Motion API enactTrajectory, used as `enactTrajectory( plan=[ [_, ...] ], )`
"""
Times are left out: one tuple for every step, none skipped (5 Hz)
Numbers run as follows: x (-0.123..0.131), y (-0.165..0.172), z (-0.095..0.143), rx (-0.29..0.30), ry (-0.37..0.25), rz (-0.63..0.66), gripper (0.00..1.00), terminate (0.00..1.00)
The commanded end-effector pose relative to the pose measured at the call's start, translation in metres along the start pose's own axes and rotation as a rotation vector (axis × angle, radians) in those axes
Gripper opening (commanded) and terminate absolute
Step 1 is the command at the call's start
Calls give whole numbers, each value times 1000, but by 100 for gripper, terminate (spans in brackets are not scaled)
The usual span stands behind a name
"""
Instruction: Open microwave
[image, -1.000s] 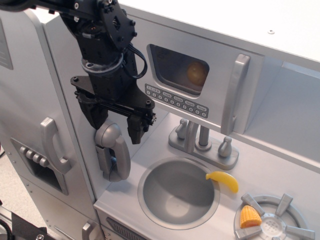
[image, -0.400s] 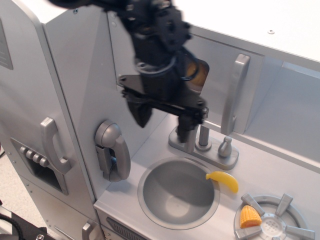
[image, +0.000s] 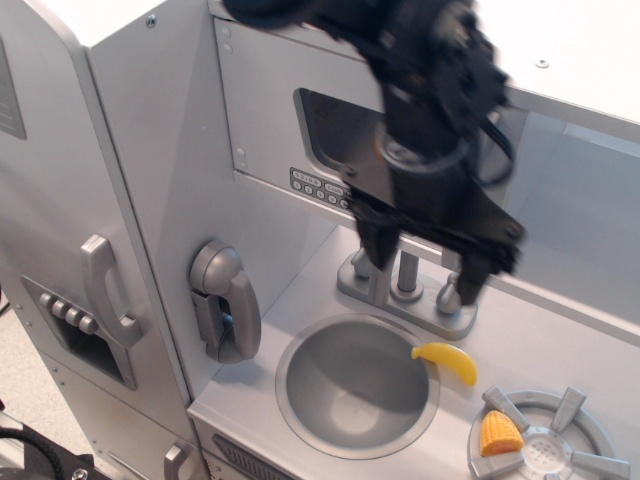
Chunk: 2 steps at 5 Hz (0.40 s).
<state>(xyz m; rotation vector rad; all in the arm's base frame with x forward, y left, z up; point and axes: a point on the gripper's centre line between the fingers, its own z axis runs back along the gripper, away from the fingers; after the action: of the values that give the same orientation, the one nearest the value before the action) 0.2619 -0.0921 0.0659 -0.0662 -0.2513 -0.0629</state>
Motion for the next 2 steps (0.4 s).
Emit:
enactTrajectory(
  plan=[
    [19, -28, 1, 15, -151, -58, 100, 0],
    [33, -22, 9, 31, -216, -16, 100, 0]
  ],
)
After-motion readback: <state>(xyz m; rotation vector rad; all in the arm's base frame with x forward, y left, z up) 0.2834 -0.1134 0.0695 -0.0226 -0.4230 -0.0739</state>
